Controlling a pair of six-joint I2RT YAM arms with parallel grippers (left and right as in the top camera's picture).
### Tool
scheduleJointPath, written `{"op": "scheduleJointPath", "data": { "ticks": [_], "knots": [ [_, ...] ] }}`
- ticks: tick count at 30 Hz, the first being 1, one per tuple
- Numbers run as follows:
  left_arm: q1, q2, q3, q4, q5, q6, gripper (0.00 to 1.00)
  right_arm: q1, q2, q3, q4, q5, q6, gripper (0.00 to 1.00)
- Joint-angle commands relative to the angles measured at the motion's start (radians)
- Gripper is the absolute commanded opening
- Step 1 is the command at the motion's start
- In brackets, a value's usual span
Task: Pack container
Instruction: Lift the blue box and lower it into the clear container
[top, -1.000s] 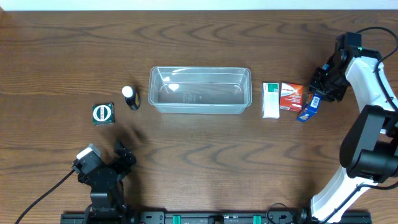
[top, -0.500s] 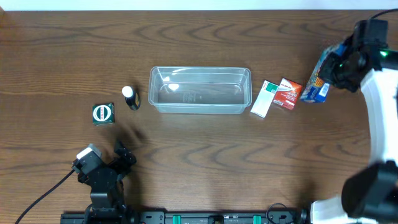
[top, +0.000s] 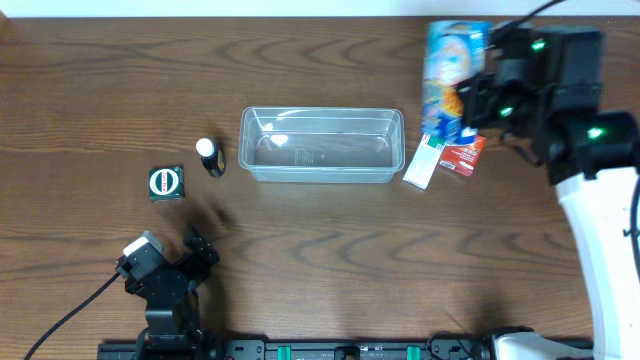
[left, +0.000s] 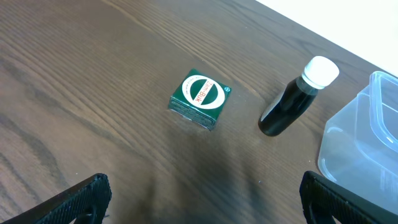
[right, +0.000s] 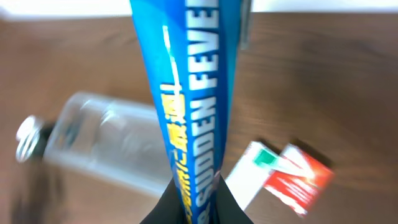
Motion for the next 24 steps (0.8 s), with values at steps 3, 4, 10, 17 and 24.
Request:
{"op": "scheduleJointPath", "data": {
  "ticks": [3, 4, 10, 17, 24],
  "knots": [
    [-0.005, -0.006, -0.018, -0.002, -0.009, 0.017, 0.98, 0.205, 0.040, 0.014, -0.015, 0.066, -0.298, 0.05],
    [-0.005, -0.006, -0.018, -0.002, -0.009, 0.017, 0.98, 0.243, 0.052, 0.014, -0.010, 0.126, -0.324, 0.05],
    [-0.005, -0.006, -0.018, -0.002, -0.009, 0.017, 0.98, 0.381, 0.156, 0.014, 0.050, 0.439, -0.468, 0.01],
    [-0.005, -0.006, -0.018, -0.002, -0.009, 0.017, 0.98, 0.392, 0.310, 0.014, 0.178, 0.489, -0.630, 0.01],
    [-0.005, -0.006, -0.018, -0.002, -0.009, 0.017, 0.98, 0.434, 0.414, 0.014, 0.183, 0.479, -0.813, 0.02]
  ]
}}
